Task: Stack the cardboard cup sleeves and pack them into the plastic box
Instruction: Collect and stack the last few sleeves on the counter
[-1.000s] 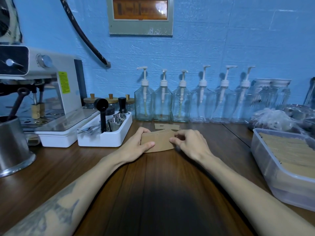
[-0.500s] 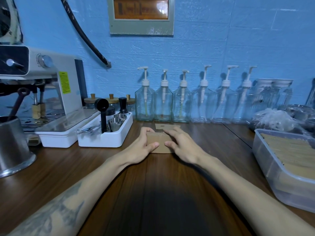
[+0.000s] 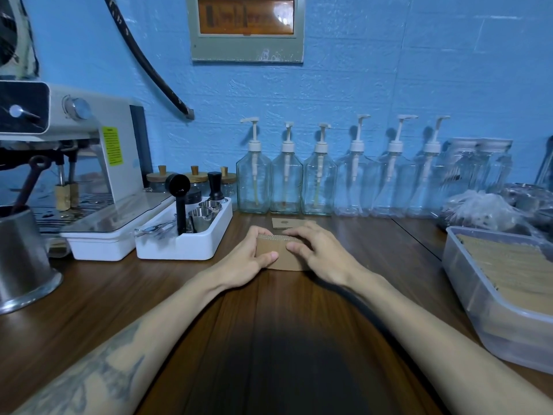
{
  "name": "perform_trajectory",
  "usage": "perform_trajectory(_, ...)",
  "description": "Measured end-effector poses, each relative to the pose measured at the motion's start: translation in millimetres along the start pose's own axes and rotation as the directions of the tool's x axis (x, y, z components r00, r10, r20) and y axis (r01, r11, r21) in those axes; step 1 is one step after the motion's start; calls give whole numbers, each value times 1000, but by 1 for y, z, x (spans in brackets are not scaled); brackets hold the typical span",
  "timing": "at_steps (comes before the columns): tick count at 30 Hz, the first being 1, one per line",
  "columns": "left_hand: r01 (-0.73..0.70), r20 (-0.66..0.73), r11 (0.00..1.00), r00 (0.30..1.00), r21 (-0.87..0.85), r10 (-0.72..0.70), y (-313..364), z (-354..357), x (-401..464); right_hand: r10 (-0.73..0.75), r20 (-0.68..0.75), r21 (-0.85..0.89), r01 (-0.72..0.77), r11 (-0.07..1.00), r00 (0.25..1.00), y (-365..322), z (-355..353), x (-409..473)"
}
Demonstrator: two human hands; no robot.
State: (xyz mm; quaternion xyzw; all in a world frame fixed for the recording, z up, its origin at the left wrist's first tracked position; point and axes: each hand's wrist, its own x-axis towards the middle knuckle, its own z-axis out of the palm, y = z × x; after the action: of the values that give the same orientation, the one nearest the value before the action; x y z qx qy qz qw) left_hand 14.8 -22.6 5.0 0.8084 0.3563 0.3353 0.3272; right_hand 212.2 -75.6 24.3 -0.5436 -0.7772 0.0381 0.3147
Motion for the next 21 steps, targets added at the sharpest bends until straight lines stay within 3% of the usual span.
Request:
perform_trajectory(8, -3, 4, 998, 1000, -63, 4, -1, 1, 1, 12, -14, 5, -12, 1000, 1000, 1, -2, 3)
perform_trajectory(16, 20, -15, 996, 1000, -87, -21, -13, -12, 7, 204, 21, 7, -204, 979, 979, 30, -33, -5)
perform_trajectory(21, 38, -99, 987, 995, 155, -23, -14, -13, 30, 269, 9, -15, -269, 963, 963, 52, -54, -10)
